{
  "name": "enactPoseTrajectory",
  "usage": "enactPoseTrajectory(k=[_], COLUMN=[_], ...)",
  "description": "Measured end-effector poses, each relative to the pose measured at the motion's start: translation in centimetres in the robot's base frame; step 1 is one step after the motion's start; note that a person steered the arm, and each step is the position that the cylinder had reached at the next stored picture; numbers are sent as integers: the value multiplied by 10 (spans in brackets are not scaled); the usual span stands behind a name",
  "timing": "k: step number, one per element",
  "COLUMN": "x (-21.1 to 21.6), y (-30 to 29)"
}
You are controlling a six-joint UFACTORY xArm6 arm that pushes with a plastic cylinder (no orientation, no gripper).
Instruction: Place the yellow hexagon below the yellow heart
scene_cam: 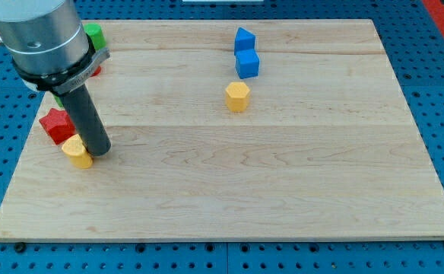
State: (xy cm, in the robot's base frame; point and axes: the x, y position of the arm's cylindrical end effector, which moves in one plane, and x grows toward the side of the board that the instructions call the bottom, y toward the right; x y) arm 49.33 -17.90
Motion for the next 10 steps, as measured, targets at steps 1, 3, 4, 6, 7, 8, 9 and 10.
enactPoseTrajectory(k=[1, 3, 4, 6, 7, 8, 9, 10], x=[11, 2, -45, -44, -105, -107, -94, -115], y=[-5, -10, 80, 227, 261, 246, 212, 200])
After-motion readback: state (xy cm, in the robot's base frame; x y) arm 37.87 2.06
